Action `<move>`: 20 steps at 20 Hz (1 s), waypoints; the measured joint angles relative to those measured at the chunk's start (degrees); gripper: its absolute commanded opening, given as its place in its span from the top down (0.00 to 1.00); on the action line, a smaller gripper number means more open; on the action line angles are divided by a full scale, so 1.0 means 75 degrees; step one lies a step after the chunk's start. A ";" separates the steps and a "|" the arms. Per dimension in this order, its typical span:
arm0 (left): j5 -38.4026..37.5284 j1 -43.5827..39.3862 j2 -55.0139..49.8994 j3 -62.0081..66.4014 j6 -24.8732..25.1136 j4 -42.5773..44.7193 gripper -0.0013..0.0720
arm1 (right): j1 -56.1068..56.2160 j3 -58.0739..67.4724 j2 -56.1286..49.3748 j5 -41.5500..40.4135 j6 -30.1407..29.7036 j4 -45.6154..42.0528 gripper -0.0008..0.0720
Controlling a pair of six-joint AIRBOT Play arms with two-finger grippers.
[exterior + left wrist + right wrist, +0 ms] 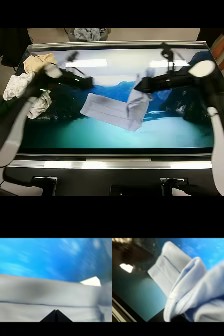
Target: Fold the shirts.
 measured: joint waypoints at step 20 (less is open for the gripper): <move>-0.0533 0.2285 0.3124 -0.0901 0.0251 0.1215 0.93 | -0.0178 0.0055 -0.1638 0.0108 -0.0079 -0.1102 0.06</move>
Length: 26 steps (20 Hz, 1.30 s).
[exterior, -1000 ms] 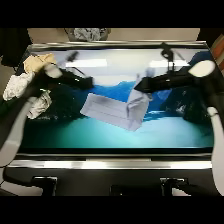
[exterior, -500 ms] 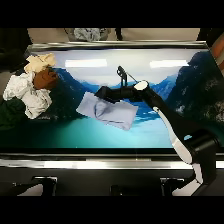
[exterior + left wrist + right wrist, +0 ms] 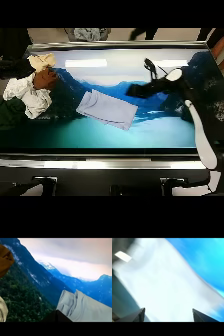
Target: Fold the shirts.
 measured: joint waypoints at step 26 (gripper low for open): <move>0.0122 -0.0015 0.0009 -0.0207 0.0184 -0.0119 0.93 | -0.4581 -0.0530 0.0560 0.0198 -0.1699 0.2871 0.93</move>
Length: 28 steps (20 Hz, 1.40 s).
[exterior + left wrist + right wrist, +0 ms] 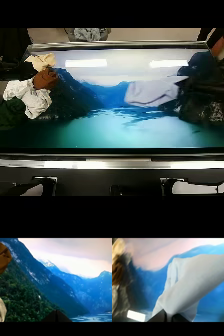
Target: Fold the shirts.
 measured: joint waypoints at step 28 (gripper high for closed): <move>-0.0140 -0.0664 0.0000 0.0000 -0.0020 0.0000 0.93 | -0.4934 -0.4045 0.2419 0.0638 0.1996 -0.7230 0.62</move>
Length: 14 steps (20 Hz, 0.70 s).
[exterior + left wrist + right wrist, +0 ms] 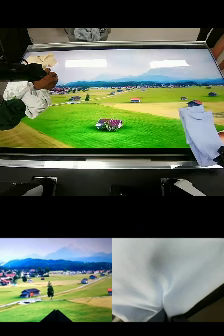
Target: Fold the shirts.
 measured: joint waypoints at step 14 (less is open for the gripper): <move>-0.0734 -0.0807 -0.1594 0.2075 -0.0621 0.3107 0.30 | 0.5123 0.5776 -0.0117 -0.1778 -0.1795 0.0227 0.02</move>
